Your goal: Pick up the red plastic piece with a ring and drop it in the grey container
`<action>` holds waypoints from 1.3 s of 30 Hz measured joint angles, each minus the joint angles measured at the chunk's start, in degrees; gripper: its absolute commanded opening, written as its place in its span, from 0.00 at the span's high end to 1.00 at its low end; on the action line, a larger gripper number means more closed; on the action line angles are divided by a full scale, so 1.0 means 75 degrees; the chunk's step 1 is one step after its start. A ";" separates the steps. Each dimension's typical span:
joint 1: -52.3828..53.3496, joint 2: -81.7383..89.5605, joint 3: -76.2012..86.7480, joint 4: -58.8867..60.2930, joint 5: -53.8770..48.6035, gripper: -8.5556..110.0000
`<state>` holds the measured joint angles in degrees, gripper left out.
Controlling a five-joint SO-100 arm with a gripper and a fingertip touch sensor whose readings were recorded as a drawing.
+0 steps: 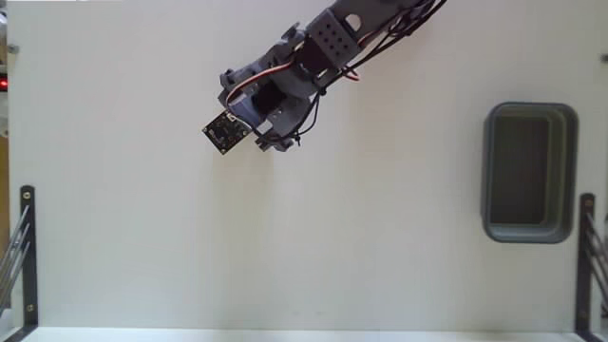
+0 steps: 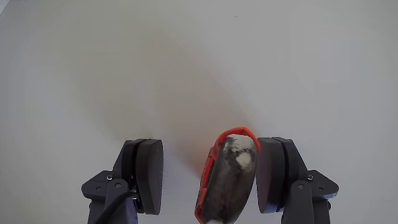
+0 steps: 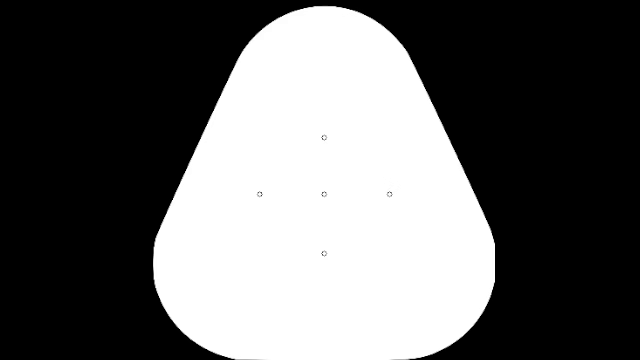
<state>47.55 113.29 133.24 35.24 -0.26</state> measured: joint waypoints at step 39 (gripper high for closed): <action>0.0000 0.0000 0.0000 0.0000 0.0000 0.28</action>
<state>47.55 113.29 133.24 35.24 -0.26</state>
